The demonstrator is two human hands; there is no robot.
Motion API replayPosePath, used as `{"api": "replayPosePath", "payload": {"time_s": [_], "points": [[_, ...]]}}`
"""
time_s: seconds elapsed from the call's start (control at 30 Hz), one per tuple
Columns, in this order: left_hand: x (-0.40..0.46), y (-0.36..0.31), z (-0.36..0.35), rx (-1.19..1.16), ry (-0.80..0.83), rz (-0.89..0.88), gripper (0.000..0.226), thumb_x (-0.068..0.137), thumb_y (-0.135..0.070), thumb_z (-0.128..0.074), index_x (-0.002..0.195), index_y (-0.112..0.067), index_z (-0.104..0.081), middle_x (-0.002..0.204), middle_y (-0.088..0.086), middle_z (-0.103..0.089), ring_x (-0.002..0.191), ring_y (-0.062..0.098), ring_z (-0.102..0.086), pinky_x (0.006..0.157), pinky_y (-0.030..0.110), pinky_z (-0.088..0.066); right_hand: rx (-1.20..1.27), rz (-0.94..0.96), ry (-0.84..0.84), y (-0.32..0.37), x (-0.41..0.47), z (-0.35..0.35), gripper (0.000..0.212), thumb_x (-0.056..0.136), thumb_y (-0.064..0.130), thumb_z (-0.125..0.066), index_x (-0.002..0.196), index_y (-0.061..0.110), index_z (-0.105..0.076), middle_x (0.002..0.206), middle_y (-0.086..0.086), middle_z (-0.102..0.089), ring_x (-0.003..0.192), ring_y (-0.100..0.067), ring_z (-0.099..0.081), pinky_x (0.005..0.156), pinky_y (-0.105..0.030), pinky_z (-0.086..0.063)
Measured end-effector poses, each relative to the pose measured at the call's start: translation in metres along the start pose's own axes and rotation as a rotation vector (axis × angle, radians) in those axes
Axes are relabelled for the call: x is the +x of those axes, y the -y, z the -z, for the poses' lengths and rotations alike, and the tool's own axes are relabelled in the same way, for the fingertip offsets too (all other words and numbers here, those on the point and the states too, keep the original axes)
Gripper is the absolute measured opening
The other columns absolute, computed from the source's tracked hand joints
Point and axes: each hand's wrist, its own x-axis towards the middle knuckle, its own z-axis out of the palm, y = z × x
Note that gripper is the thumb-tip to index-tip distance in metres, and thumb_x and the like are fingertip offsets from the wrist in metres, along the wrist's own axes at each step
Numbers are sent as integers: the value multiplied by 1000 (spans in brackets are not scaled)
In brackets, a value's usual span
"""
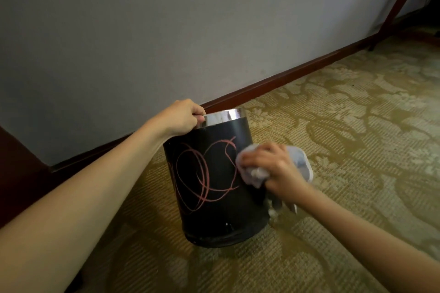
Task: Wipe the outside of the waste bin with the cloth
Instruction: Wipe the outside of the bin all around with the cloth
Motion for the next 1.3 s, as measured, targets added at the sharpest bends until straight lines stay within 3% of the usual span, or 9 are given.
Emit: {"api": "replayPosePath", "payload": {"time_s": [0.1,0.2,0.3,0.43,0.6,0.77,0.9,1.13,1.3], "points": [[-4,-1,-2,-8,-3,9,24,94,-18,-50,75,-22,-64,71,-6,-59,69,6,-51,57,22,-35,67,-57,-138,-10,41,9,45,65,-14,-67,98,16,-72,103,11,-67,101,2,-44,95,-31,-31],[-7,2,1,-28,0,27,22,95,-17,-49,80,-23,-64,73,-5,-60,71,6,-52,61,24,-35,62,-135,-174,-2,40,0,50,65,-13,-68,102,20,-71,105,14,-63,101,-9,-46,91,-46,-35],[-10,9,5,-46,5,45,21,95,-17,-49,85,-18,-67,83,2,-65,82,14,-57,71,25,-36,68,-69,-111,14,1,-18,38,68,-4,-62,98,18,-72,97,4,-69,103,-2,-44,93,-39,-34],[-13,13,7,-50,-8,48,21,95,-18,-49,82,-20,-65,81,0,-64,82,14,-55,65,22,-35,-13,10,51,25,-60,-34,27,80,22,-55,98,27,-73,111,18,-66,100,-13,-51,78,-42,-43],[-17,6,-1,-73,-32,31,27,95,-15,-49,72,-26,-59,77,-2,-60,83,15,-55,75,27,-37,-8,-11,7,23,-31,-20,32,73,8,-60,98,23,-74,108,15,-67,100,-12,-50,80,-44,-43],[-22,3,-3,-49,-28,39,31,95,-15,-48,68,-29,-54,73,-5,-55,81,14,-52,75,29,-37,30,15,-215,21,50,7,32,63,-11,-62,85,9,-73,86,-1,-72,97,17,-34,90,-8,-20],[-23,9,2,-50,-24,42,28,94,-15,-49,70,-25,-58,77,0,-59,81,15,-53,74,26,-35,-3,-124,-217,30,43,-6,38,69,-9,-66,96,15,-73,103,7,-69,99,-8,-40,82,-31,-25],[-18,19,7,-60,-55,62,21,93,-17,-51,77,-17,-65,73,-1,-61,72,12,-52,63,23,-34,-88,17,97,55,-58,-39,38,66,9,-75,100,26,-73,111,17,-66,97,-15,-49,77,-36,-38],[-19,8,-4,-90,-65,33,35,92,-16,-52,60,-28,-56,66,-11,-56,68,5,-50,60,23,-34,-69,-4,-3,51,6,-8,31,73,11,-53,94,19,-74,105,9,-69,97,-21,-53,81,-39,-36]]}}
